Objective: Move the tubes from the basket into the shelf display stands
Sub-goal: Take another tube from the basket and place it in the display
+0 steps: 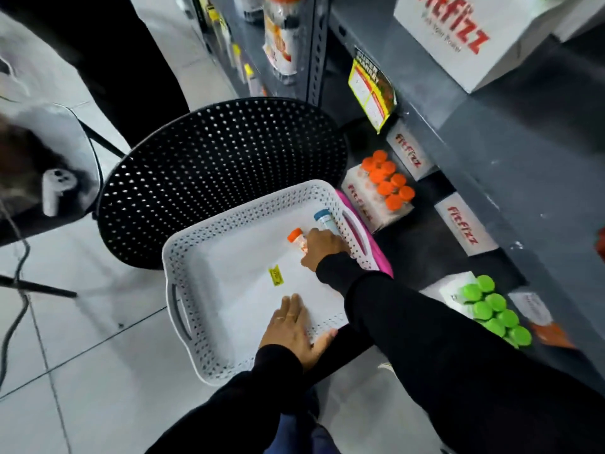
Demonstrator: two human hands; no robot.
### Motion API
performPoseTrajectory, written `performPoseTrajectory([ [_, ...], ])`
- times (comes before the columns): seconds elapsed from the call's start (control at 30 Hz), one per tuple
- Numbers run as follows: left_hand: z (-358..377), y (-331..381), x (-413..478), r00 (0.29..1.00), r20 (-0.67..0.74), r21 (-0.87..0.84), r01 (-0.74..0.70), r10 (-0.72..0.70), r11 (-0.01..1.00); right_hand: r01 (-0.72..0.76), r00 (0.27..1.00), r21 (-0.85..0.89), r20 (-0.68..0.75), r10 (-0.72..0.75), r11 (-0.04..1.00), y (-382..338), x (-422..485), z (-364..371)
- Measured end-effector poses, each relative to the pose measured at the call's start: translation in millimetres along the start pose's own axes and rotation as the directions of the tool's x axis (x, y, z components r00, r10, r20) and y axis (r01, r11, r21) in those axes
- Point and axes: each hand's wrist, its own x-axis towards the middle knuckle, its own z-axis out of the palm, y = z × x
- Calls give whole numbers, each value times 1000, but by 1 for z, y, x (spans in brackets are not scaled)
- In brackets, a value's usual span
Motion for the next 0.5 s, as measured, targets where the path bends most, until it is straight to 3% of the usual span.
performPoseTrajectory([
  [0.13,-1,0,-2,1000,9,59,16,-17,998,75,995,103,60,-82,992,1,-13,-18],
  [0.3,-6,-1,-5,1000,12,58,19,-19,998,-20,972,332,228,-60,943,24,-45,-56],
  [0.5,-24,17,-15,994,-94,116,-46,57,992,-19,996,366,91,-16,931,65,-125,-122],
])
